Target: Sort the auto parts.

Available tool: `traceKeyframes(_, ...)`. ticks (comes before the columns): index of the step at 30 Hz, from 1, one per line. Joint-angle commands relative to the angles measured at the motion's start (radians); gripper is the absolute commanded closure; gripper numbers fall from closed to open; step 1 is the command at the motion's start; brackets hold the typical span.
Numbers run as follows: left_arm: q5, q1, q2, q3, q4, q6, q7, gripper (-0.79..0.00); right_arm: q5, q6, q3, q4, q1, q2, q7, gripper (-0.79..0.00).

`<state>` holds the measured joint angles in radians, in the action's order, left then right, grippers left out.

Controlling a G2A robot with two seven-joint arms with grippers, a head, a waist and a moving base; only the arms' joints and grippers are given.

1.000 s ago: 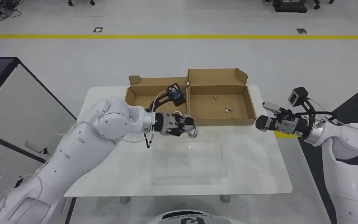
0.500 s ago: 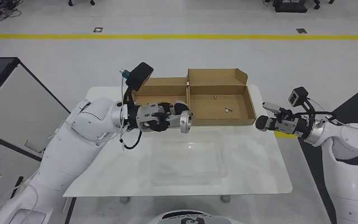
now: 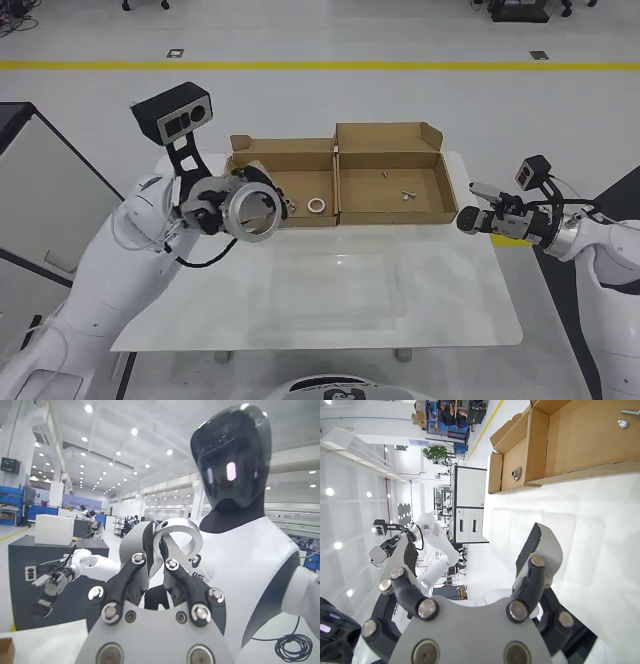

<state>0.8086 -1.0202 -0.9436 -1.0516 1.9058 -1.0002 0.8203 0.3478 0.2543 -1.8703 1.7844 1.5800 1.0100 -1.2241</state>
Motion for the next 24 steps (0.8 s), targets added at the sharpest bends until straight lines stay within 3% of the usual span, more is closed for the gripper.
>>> traceKeyframes(1, 0.029, 0.002, 0.0, 0.007, 0.003, -0.007, -0.007, 0.0, 0.0, 0.0, 0.0, 0.0, 0.0, 0.0, 0.0, -0.785)
traceKeyframes(16, 0.286, 0.006, -0.025, 0.029, -0.004, -0.008, -0.008, 0.0, 0.0, 0.0, 0.0, 0.0, 0.0, 0.0, 0.0, -0.785)
traceKeyframes(24, 0.193, 0.0, -0.033, -0.01, -0.073, 0.058, 0.057, 0.0, 0.0, 0.0, 0.0, 0.0, 0.0, 0.0, 0.0, -0.785)
